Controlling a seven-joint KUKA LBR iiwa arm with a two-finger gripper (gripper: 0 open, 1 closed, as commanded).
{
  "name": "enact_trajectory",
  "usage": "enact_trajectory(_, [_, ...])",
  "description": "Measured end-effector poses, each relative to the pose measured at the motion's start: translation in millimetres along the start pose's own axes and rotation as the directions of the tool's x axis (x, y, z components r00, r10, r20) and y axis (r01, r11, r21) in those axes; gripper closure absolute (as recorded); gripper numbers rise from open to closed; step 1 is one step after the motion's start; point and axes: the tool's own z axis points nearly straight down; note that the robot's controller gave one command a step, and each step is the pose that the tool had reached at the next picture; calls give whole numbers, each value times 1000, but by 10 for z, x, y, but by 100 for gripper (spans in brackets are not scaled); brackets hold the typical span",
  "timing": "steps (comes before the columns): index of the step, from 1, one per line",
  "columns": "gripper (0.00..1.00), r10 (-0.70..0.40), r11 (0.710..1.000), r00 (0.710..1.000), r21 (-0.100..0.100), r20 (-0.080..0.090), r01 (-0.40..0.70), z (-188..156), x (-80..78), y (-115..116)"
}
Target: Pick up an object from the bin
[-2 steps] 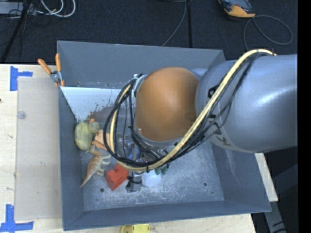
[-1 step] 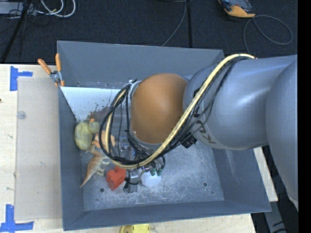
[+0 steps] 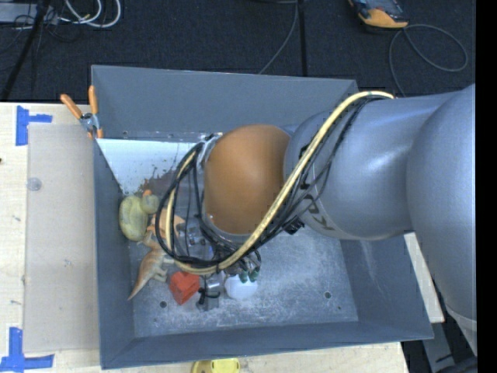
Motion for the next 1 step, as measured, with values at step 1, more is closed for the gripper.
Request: enact_trajectory(1, [100,-68,998,998,-2,-6,68,719,-60,-131])
